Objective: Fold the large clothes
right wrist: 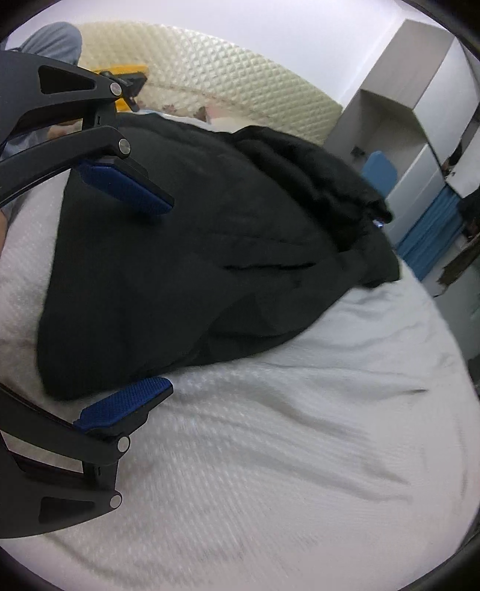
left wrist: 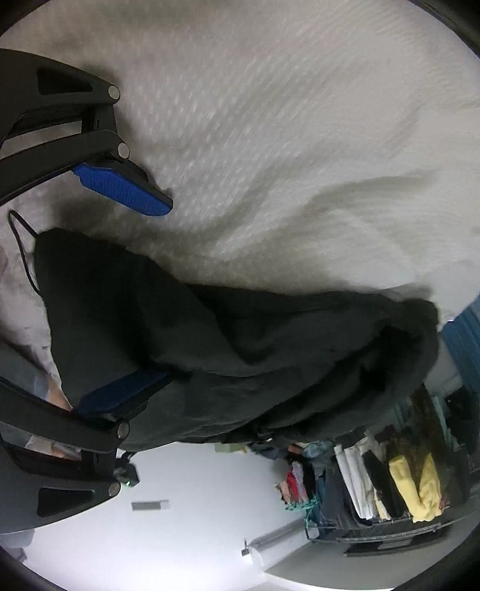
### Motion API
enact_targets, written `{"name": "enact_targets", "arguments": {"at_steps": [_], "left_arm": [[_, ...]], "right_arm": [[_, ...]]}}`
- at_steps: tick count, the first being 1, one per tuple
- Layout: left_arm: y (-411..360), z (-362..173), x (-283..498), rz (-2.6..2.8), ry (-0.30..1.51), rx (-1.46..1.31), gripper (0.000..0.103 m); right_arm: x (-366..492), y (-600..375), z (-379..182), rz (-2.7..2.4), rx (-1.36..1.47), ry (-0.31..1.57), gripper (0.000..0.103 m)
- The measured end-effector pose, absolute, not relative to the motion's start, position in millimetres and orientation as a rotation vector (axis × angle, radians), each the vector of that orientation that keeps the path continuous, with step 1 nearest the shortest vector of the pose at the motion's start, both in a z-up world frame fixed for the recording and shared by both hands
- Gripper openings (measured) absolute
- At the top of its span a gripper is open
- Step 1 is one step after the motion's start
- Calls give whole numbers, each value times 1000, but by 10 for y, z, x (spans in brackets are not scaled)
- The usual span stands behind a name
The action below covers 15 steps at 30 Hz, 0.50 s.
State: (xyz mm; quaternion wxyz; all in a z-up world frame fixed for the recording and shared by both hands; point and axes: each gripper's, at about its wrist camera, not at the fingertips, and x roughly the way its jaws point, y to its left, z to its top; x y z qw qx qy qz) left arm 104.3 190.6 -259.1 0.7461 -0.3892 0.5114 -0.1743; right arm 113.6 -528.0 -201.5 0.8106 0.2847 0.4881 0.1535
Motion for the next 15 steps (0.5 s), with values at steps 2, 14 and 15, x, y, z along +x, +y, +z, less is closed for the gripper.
{"name": "enact_targets", "arguments": {"at_steps": [2, 14, 15], "left_arm": [[1826, -2617, 1053, -428, 1109, -869, 83], [1638, -2481, 1225, -533, 1062, -890, 83], [1636, -2531, 1255, -527, 1067, -912, 80]], "right_arm": [[1146, -5218, -2029, 342, 607, 1051, 90], [1148, -5101, -1913, 419, 602, 1028, 90], [1174, -5120, -2017, 398, 612, 1052, 90]]}}
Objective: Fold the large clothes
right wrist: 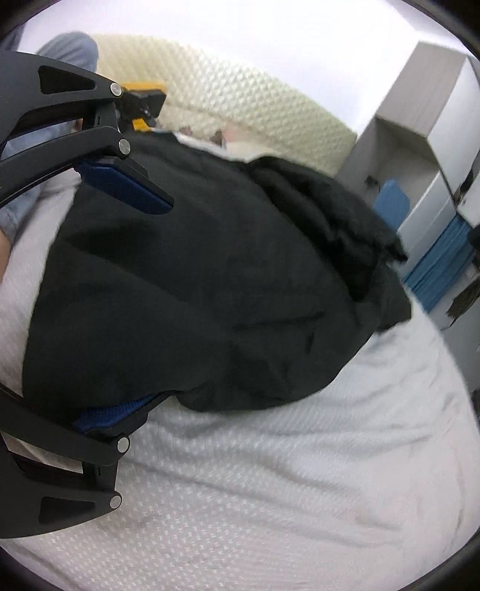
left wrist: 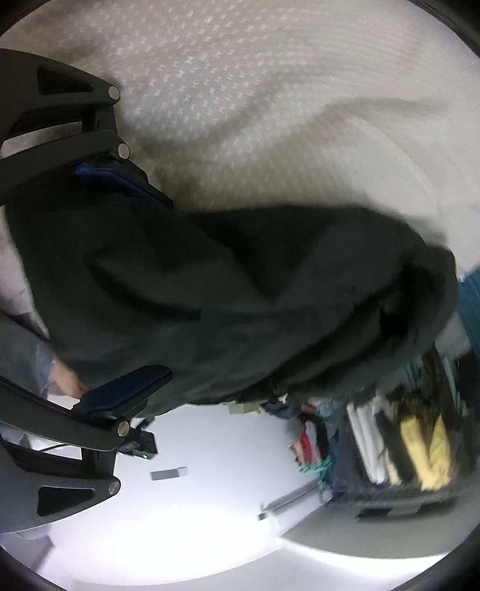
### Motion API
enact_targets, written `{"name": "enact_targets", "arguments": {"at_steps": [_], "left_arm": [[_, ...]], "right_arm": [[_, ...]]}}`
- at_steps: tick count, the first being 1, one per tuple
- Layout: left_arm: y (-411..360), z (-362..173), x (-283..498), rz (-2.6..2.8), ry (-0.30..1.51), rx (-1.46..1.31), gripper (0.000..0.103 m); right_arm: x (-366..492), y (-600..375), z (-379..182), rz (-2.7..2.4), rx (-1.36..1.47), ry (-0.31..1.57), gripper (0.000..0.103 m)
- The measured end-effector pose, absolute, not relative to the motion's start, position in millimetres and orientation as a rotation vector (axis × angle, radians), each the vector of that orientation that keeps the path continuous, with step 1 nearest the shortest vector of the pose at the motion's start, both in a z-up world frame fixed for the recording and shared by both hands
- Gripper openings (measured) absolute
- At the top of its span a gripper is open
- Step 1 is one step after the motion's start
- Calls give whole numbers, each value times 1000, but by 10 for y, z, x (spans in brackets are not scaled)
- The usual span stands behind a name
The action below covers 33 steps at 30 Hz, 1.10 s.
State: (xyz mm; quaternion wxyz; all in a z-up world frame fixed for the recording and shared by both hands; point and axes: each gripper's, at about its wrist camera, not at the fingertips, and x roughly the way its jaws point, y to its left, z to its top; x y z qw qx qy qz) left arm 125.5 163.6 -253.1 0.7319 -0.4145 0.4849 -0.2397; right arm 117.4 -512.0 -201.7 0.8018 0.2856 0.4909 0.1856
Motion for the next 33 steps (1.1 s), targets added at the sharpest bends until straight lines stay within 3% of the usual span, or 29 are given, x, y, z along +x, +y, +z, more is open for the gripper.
{"name": "enact_targets", "arguments": {"at_steps": [5, 8, 11, 13, 14, 15, 19, 33], "left_arm": [[1498, -2542, 1291, -531, 1040, -939, 79], [1415, -2482, 1279, -560, 1023, -939, 68], [1348, -2423, 1242, -565, 1005, -953, 54], [1306, -2384, 1242, -535, 1000, -960, 35], [1284, -2359, 1251, -521, 997, -968, 30], [1278, -2339, 1236, -508, 993, -978, 18], [1376, -2130, 1147, -462, 934, -1027, 6], [1907, -1011, 616, -477, 729, -1030, 4]], "right_arm": [[1162, -5042, -2076, 452, 659, 1050, 88], [1111, -4945, -1896, 532, 661, 1010, 73], [1080, -4882, -1731, 549, 638, 981, 43], [1055, -4885, -1654, 551, 647, 955, 18], [1044, -4871, -1600, 552, 647, 936, 13], [1028, -4863, -1535, 552, 631, 918, 10], [969, -4848, -1240, 553, 602, 855, 6], [640, -4877, -14, 558, 626, 606, 4]]}}
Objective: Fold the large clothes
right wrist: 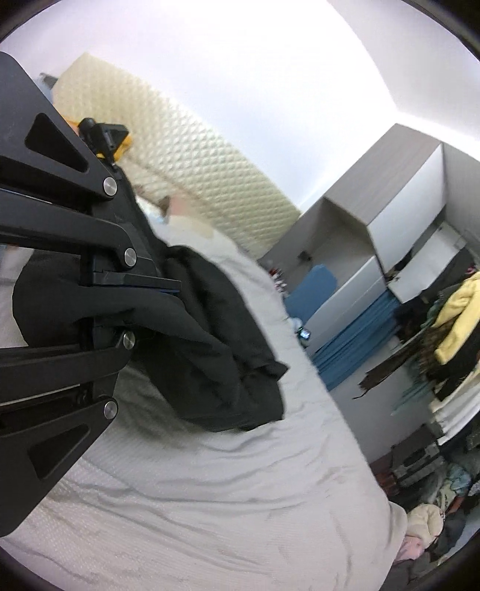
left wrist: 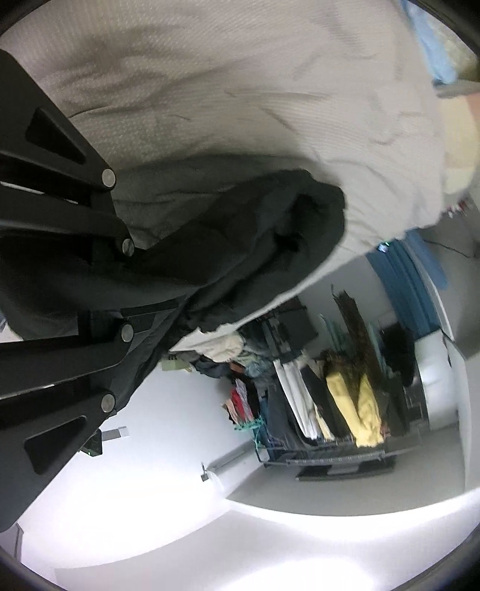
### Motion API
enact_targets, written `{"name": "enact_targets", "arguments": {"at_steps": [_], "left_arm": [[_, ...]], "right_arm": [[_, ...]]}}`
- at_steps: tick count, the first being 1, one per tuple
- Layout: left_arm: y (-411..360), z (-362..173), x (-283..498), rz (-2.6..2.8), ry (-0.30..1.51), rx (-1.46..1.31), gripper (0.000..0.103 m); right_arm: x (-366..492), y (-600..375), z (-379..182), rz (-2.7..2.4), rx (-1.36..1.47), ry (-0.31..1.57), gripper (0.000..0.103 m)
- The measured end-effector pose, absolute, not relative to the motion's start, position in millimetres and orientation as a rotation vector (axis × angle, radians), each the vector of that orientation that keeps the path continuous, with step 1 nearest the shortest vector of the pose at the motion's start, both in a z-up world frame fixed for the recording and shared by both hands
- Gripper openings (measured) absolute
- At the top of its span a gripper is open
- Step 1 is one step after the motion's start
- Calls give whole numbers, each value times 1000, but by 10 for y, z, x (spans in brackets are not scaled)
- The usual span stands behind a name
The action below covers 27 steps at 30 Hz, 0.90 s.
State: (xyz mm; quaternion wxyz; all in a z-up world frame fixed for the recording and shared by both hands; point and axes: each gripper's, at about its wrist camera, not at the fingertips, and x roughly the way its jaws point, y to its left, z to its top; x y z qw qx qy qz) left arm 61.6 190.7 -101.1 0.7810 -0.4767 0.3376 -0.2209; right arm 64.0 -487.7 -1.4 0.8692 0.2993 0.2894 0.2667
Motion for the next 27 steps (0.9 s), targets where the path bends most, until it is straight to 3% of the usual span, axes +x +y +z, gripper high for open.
{"name": "enact_targets", "arguments": {"at_steps": [8, 15, 27], "left_arm": [[2113, -363, 316, -516, 680, -955, 5], [2119, 178, 2, -507, 744, -808, 6], [1966, 431, -550, -510, 854, -749, 7]], "right_arm": [[455, -4919, 493, 611, 604, 562, 4], [141, -4949, 802, 654, 513, 600, 4], [-705, -5112, 864, 661, 515, 634, 5]]}}
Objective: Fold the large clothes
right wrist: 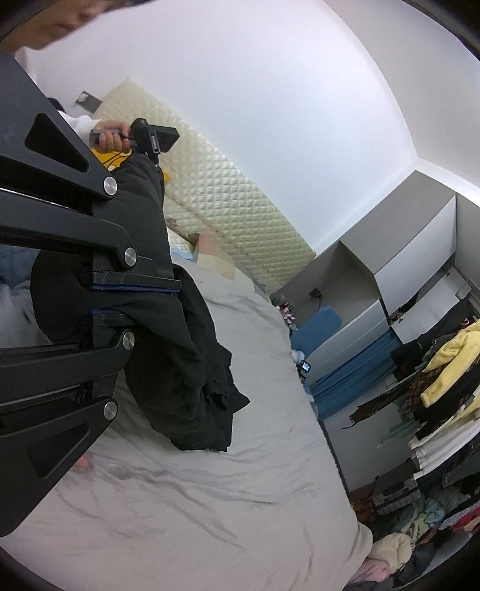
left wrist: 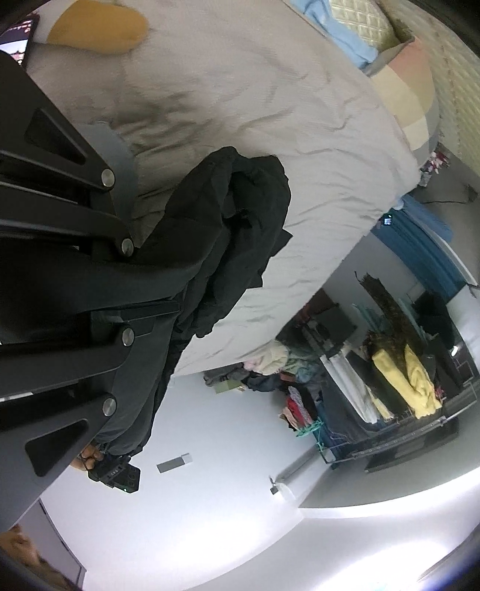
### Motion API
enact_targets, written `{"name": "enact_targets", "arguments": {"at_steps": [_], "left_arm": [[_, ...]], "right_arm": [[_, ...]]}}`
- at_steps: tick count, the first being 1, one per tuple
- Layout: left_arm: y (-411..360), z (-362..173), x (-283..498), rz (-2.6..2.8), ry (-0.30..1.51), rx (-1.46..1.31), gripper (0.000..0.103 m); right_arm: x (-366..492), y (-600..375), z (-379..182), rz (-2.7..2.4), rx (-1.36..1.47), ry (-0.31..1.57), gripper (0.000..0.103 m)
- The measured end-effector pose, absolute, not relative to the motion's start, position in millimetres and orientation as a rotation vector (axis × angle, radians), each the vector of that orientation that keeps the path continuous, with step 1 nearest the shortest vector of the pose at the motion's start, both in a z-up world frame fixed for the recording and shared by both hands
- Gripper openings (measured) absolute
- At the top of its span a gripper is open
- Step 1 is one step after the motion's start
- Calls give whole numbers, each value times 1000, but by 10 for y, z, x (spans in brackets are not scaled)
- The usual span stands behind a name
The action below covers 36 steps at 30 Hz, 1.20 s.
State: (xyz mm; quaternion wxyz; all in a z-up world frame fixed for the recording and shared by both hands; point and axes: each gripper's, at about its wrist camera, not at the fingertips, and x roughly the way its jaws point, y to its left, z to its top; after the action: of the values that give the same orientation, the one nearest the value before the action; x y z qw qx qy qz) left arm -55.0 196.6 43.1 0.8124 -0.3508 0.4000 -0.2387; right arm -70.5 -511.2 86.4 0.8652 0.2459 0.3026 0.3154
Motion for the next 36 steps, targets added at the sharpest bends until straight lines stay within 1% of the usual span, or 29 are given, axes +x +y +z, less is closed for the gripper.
{"name": "enact_targets", "arguments": {"at_steps": [5, 8, 12, 16, 23, 29, 36], "left_arm": [[1988, 375, -304, -490, 878, -796, 9], [2010, 320, 3, -461, 905, -824, 11], [2007, 234, 551, -390, 995, -797, 12], [1990, 53, 1124, -327, 1079, -793, 12], [2028, -315, 1915, -216, 1136, -891, 13], [1939, -545, 2513, -112, 1178, -901, 13], [1764, -1058, 3086, -7, 1287, -871, 13]], "right_arm": [[-393, -5151, 830, 650, 567, 654, 6], [-33, -5153, 825, 638, 596, 670, 7], [534, -5138, 757, 619, 658, 721, 7], [1214, -5101, 579, 570, 714, 790, 8], [2122, -5129, 163, 468, 803, 863, 8], [2691, -5089, -151, 346, 849, 919, 8], [3212, -5052, -670, 226, 862, 1006, 7]]}}
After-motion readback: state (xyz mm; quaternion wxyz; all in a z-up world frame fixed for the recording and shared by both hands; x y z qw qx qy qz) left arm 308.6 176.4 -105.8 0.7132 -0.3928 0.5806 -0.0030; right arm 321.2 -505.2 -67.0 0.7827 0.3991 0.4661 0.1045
